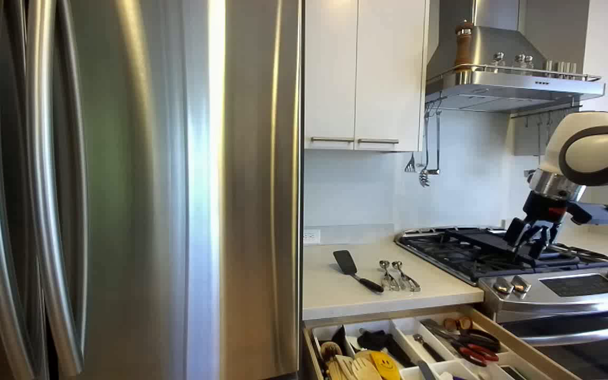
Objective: Close the open drawer
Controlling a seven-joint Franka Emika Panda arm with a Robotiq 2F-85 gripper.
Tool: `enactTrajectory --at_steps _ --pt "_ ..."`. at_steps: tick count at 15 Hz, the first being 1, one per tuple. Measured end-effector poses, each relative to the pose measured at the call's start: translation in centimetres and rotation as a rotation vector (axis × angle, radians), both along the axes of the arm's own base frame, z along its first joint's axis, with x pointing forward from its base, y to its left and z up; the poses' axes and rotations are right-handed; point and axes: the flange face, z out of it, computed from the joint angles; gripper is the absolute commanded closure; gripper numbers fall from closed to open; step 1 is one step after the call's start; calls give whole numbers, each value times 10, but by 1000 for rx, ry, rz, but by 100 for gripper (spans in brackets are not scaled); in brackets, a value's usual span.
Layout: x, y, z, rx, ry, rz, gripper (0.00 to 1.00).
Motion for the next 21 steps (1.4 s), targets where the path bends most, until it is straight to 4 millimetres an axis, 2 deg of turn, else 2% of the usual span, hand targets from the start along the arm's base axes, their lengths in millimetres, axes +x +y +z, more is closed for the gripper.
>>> enactTrajectory --at_steps 17,19,21 --pt "1 2 -4 -6 10 3 0" --pt "3 22 -4 -30 1 52 0" --pt "5 69 -8 -70 -23 165 0"
